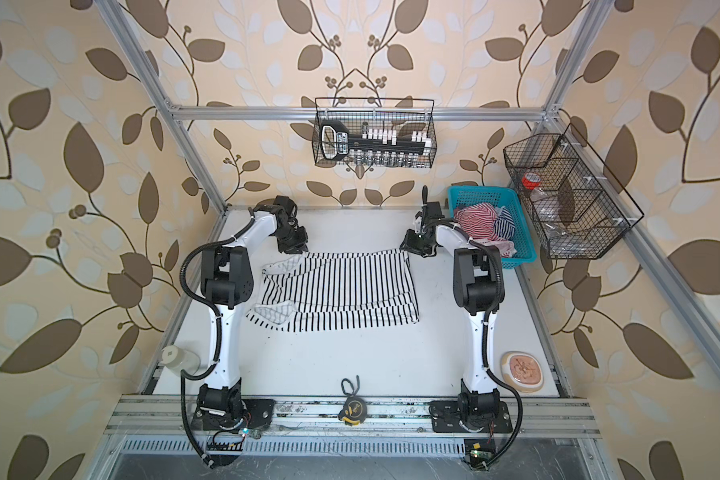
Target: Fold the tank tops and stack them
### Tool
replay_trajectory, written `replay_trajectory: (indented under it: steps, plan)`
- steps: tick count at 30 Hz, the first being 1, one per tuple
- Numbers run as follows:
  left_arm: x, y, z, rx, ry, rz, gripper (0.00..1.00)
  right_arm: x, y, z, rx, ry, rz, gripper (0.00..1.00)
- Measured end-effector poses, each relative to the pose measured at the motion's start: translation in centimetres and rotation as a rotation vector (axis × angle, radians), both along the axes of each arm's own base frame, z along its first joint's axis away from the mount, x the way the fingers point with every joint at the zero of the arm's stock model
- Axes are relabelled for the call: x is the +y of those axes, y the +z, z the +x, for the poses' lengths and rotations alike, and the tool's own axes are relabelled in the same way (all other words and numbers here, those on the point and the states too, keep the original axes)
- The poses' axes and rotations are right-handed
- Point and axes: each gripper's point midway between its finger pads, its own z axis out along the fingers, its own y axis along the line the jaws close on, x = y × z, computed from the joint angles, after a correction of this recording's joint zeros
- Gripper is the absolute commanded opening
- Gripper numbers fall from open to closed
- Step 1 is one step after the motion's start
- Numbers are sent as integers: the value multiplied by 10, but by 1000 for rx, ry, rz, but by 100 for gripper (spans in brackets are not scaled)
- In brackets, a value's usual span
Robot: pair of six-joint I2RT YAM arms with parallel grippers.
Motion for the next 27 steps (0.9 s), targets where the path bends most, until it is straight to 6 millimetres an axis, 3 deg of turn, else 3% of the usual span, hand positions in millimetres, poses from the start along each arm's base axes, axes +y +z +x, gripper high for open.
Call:
replay_trajectory:
  steps: [13,21,27]
  plan:
    - [-1,-3,2,3,0,-2,0,0,-2,0,4,-1,1,0]
    - [0,-3,2,4,-1,-1,0,-1,-1,-1,0,-2,1,0]
    - [0,-5,-4,14,-6,2,0,-3,11,-16,-16,-3,1,0]
